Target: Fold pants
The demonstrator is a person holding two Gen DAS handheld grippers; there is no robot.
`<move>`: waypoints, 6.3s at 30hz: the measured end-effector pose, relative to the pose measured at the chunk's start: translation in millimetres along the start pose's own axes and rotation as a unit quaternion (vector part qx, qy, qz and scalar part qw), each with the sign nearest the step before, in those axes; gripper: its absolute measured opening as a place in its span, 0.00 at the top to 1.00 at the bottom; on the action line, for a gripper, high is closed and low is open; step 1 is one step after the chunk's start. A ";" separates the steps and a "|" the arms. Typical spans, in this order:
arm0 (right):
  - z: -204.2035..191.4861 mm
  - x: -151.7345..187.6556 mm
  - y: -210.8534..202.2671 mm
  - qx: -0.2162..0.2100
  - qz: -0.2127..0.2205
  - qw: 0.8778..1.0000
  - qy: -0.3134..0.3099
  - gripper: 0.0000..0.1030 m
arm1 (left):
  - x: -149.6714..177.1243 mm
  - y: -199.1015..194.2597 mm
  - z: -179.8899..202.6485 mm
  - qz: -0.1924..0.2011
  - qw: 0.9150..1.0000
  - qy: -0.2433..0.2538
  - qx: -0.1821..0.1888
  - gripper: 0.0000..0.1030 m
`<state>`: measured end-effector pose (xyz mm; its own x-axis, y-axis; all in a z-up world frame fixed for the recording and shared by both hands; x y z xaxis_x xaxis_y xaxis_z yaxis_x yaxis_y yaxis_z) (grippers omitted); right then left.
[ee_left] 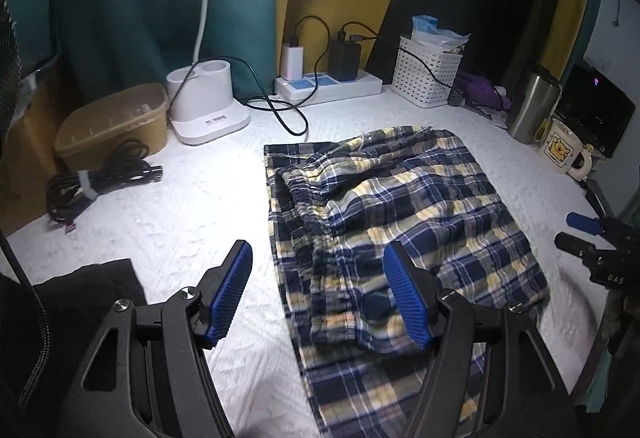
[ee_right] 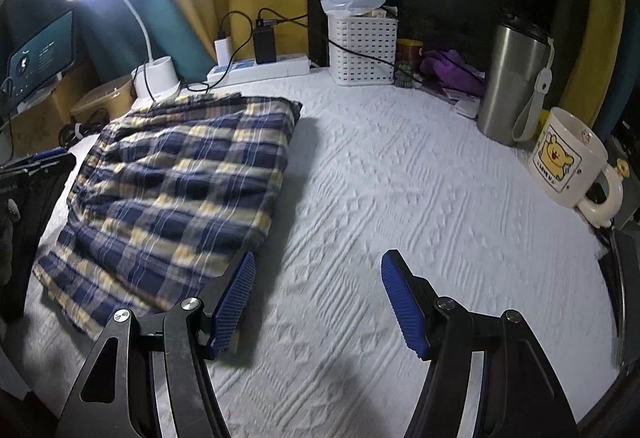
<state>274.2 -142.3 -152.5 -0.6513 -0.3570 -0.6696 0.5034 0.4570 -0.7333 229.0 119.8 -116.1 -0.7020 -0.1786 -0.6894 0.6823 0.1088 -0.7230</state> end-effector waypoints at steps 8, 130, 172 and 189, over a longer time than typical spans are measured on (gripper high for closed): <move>5.7 -20.4 21.9 -0.007 -0.002 1.000 0.002 0.34 | -7.4 30.4 -2.5 -0.024 1.000 -0.006 0.011 0.34; -121.6 -84.4 -122.1 -0.089 0.207 0.968 -0.110 0.86 | -21.7 -155.3 51.1 0.187 0.979 0.071 0.034 0.72; -266.3 -55.8 -180.4 -0.168 0.243 0.934 -0.202 0.86 | 50.3 -262.5 -48.9 0.255 0.965 0.028 -0.055 0.72; -293.1 -45.7 -105.8 -0.203 0.173 0.947 -0.182 0.86 | 69.2 -231.3 -85.4 0.188 0.979 0.012 -0.076 0.72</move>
<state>84.3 64.4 -9.8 -0.2117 -0.3527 -0.9115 0.3430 0.8465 -0.4072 5.2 165.7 -0.5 -0.4132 -0.0755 -0.9075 0.8563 0.3068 -0.4155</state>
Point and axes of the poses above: each gripper's, at about its wrist camera, not at the fingertips, and y roughly the way its jaws point, z to its right, x to its underside, the point moved 5 cm from there along y, roughly the way its jaws point, and after that the axes turned 8 degrees about -x, right-handed, at the moved point
